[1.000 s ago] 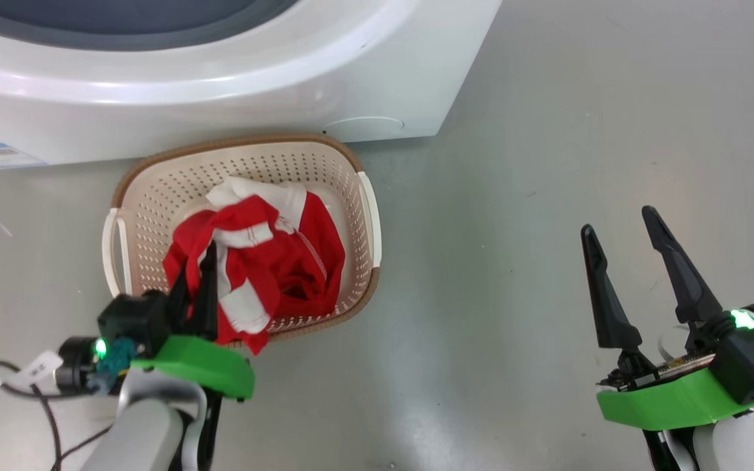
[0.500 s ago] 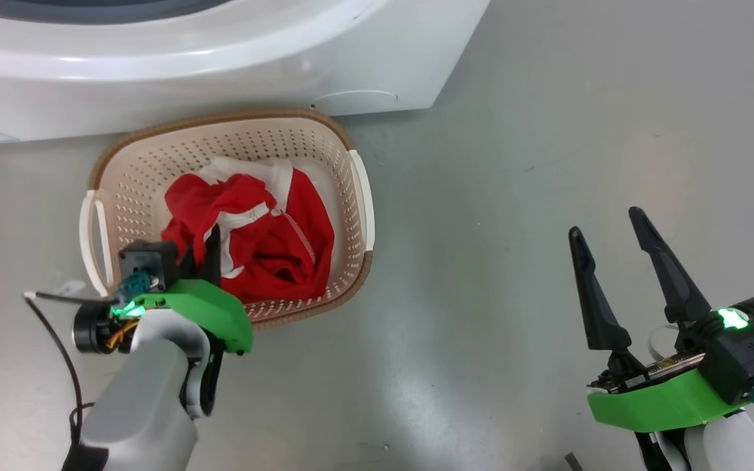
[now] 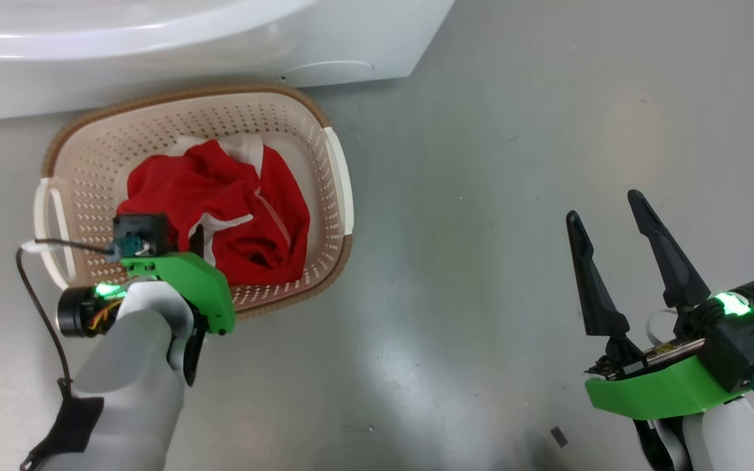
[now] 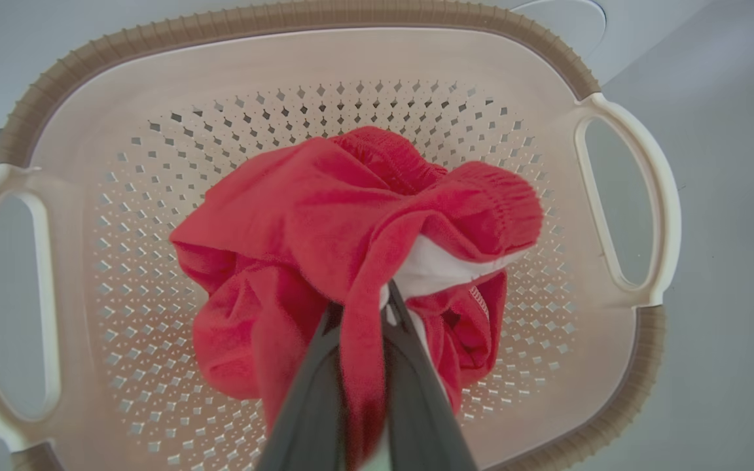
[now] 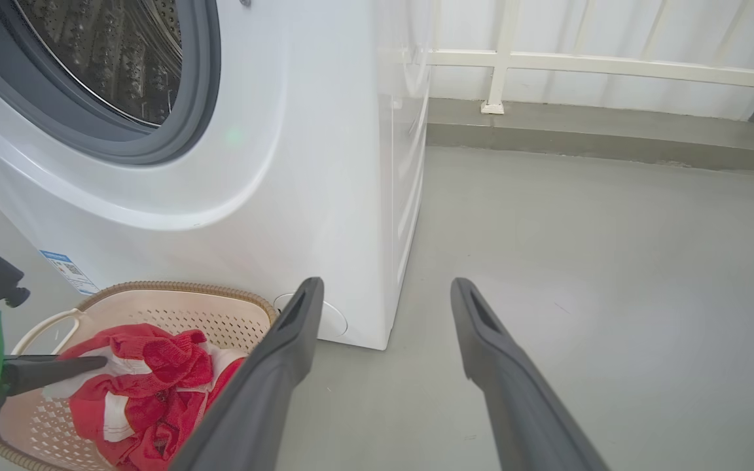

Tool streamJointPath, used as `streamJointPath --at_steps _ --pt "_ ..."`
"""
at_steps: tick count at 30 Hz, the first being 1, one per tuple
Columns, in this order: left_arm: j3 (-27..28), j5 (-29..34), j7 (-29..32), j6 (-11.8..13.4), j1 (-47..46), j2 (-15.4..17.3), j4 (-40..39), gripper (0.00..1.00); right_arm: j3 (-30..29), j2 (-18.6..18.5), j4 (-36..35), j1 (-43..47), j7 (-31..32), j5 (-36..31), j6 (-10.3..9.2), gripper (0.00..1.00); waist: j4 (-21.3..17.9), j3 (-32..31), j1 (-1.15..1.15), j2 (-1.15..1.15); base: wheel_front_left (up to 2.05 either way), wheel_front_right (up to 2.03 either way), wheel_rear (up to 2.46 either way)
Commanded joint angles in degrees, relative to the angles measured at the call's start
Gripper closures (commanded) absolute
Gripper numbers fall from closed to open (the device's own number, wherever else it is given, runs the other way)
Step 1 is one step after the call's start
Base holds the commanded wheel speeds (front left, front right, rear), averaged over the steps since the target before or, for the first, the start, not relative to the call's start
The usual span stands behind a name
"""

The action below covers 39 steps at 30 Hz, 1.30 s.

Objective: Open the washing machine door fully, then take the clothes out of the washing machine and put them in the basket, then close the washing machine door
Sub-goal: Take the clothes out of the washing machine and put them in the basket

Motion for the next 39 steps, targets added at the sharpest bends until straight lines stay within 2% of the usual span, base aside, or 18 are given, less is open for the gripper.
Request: streamJointPath --at_steps 1,11,13,14,22,32,36,39 --pt "0.70 -0.49 0.09 -0.22 -0.01 1.25 -0.20 1.00 1.53 -0.37 -1.07 -0.63 -0.36 -0.16 0.35 0.00 -0.34 0.33 0.00 0.00 0.00 0.00 0.00" --pt "-0.51 -0.51 4.02 -0.87 -1.23 1.76 2.36 1.00 1.68 -0.37 -0.48 -1.19 -0.36 0.52 0.35 0.00 -0.94 0.59 0.00 0.00 0.00 0.00 0.00" --pt "-0.63 -0.60 4.48 -0.85 -1.35 1.78 2.51 0.38 1.63 -0.37 -0.39 -1.24 -0.36 0.60 0.35 0.00 -0.85 0.42 0.00 0.00 0.00 0.00 0.00" --pt "-0.49 -0.85 4.44 -0.95 -1.45 1.74 2.56 0.00 1.62 -0.37 -0.35 -1.28 -0.36 0.65 0.35 0.00 -0.79 0.34 0.00 0.00 0.00 0.00 0.00" --pt "-0.66 -1.37 2.65 -2.11 -1.85 2.20 2.74 0.00 1.75 -0.37 0.19 -1.38 -0.36 0.90 0.35 0.00 -0.20 -0.78 0.00 0.00 0.00 0.00 0.00" --pt "-0.48 -2.11 -3.11 -4.37 0.50 2.15 -0.22 0.00 1.06 -0.37 0.93 -0.11 -0.36 -0.19 0.35 0.00 1.66 -4.47 0.00 0.00 0.00 0.00 0.00" --pt "0.17 -1.97 -3.85 -3.68 3.08 2.04 -4.74 0.00 0.69 -0.37 1.26 0.70 -0.36 -1.03 0.35 0.00 2.60 -6.49 0.00 0.00 0.00 0.00 0.00" --pt "1.83 -1.31 -3.92 -2.03 6.16 2.61 -12.19 0.00 0.28 -0.37 1.22 1.31 -0.36 -1.54 0.35 0.00 3.34 -8.02 0.00 0.00 0.00 0.00 0.00"
